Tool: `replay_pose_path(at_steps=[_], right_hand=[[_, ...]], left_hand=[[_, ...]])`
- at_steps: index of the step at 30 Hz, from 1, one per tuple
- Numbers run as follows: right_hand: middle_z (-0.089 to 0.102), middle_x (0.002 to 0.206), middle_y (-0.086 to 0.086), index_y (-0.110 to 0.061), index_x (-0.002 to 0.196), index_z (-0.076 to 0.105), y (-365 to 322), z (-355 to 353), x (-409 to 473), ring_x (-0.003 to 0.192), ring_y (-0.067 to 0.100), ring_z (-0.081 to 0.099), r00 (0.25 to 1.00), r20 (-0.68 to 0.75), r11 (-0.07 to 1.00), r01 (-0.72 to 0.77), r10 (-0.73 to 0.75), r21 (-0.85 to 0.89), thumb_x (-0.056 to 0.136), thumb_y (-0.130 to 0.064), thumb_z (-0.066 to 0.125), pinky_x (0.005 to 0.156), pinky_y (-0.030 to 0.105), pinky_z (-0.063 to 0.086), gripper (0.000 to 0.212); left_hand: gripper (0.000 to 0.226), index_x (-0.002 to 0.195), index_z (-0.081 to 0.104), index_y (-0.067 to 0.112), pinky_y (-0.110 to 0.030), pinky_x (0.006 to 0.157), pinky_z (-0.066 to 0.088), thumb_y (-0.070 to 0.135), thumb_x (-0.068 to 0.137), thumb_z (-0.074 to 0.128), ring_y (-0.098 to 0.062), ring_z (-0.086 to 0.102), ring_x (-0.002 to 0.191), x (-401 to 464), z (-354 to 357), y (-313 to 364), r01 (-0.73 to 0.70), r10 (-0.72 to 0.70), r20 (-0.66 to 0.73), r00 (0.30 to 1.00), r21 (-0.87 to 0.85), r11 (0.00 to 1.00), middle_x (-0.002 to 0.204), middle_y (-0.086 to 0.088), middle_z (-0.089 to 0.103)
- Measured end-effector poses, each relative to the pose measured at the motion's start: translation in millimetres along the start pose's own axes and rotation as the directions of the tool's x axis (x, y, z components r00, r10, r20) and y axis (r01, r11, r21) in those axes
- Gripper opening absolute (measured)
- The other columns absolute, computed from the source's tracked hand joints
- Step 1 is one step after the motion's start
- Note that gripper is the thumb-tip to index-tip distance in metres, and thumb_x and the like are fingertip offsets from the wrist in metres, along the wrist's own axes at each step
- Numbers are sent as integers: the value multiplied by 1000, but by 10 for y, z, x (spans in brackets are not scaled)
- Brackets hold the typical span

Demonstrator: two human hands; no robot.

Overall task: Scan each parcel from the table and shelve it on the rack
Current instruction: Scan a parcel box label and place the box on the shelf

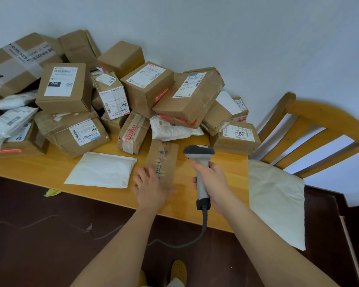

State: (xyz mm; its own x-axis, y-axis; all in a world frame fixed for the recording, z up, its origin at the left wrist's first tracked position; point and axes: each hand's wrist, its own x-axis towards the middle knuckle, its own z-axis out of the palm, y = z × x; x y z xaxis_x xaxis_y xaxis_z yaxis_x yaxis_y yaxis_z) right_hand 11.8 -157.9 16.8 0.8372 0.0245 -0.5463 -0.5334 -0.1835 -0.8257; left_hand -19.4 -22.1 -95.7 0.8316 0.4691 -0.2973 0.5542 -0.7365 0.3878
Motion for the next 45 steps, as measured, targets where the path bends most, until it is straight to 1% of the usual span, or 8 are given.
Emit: replay_pose_path(at_steps=[3,9,15,19,23,34,38,45], right_hand=[[60,81,6,-23,96,58,0,-34,-23,71,19,59,1000,11,1000,-18,18,-10,98,-28,58,72,36,51,5],[61,92,6,-21,100,59,-37,-71,-85,75,18,60,999,30,999,-33,34,-14,98,-27,60,75,37,53,7],[63,91,5,-15,109,59,-155,14,-210,75,14,61,996,90,997,13,-6,-78,97,-32,60,72,32,54,21],[64,92,9,-13,114,56,-258,55,-272,69,14,60,994,106,999,2,3,-46,99,-37,57,63,29,50,28],[61,95,12,-12,116,53,-349,93,-326,74,18,62,991,125,997,-47,40,56,100,-36,54,61,30,51,29],[59,95,9,-13,106,53,-577,103,-499,71,18,60,987,159,998,-32,25,47,102,-32,52,64,30,53,20],[59,99,10,-12,114,52,-624,100,-583,73,17,59,988,151,1000,-17,15,10,102,-33,52,62,28,53,25],[60,98,8,-15,103,55,-702,80,-751,73,16,58,987,153,999,43,-38,-28,102,-32,51,67,30,53,17]], left_hand=[[95,140,25,15,-43,104,36,55,70,75,-33,28,127,-27,-32,7,3,-3,-6,1000,-15,1000,137,-12,23],[72,149,24,7,-38,105,39,33,93,61,-30,42,133,-186,-168,-313,87,-51,83,995,-518,851,147,-13,38],[66,147,27,8,-36,105,40,19,92,63,-25,43,131,-324,-236,-487,45,-8,78,997,-484,874,142,-9,44],[42,134,46,15,-29,96,45,24,95,57,-19,49,121,-370,-312,-425,-90,103,27,994,-307,948,142,-2,30],[26,119,60,9,-21,89,46,20,96,53,-18,57,108,-361,-363,-401,-143,161,76,984,-201,969,134,-2,40],[46,120,64,14,-24,88,47,-4,83,44,-17,54,115,-355,-560,-393,-116,174,192,966,-278,954,135,3,58],[43,111,69,17,-22,84,47,-5,83,43,-15,55,111,-363,-595,-399,-85,141,178,974,-289,953,135,4,59],[39,112,67,14,-22,85,40,-5,88,43,-20,51,123,-422,-617,-353,-34,86,169,982,-291,956,133,-3,57]])
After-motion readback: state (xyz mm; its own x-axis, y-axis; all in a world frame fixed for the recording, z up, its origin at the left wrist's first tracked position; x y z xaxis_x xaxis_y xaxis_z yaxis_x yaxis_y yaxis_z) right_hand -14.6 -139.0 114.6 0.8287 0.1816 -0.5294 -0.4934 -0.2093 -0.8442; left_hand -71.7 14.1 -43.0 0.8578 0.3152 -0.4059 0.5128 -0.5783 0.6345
